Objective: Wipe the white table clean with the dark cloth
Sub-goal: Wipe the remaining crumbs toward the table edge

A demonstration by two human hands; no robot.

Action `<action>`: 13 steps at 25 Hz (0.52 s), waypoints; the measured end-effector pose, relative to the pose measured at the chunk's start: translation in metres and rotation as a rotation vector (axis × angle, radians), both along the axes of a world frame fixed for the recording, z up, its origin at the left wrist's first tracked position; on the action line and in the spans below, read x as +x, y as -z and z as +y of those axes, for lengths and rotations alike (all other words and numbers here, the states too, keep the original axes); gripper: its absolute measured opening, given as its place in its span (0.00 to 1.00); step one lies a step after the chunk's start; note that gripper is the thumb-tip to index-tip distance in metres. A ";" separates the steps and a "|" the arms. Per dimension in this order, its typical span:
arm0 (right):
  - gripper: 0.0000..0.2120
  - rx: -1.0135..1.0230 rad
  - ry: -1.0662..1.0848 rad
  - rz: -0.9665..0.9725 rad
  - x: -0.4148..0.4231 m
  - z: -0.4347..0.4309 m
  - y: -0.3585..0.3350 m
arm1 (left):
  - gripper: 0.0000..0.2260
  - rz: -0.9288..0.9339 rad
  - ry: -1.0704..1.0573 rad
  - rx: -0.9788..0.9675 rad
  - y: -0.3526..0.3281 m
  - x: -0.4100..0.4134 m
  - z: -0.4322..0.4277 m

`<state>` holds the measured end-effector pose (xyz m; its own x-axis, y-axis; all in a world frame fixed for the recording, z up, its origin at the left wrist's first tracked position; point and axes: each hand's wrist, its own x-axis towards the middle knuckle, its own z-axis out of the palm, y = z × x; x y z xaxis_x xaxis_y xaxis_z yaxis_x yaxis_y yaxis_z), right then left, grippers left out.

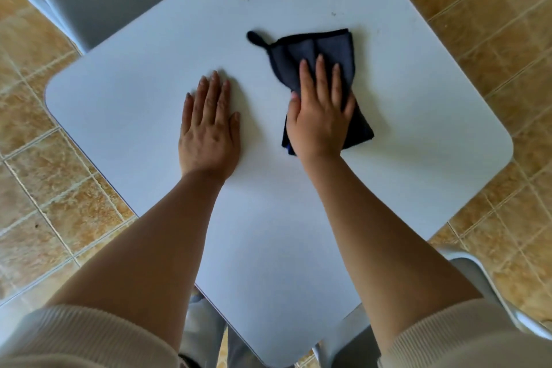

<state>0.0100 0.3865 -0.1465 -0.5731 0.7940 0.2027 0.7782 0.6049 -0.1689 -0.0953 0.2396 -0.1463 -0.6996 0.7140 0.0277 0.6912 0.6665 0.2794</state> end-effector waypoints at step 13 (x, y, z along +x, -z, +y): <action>0.25 -0.107 0.314 -0.075 0.032 0.051 -0.008 | 0.25 0.017 -0.016 0.036 -0.009 -0.003 0.006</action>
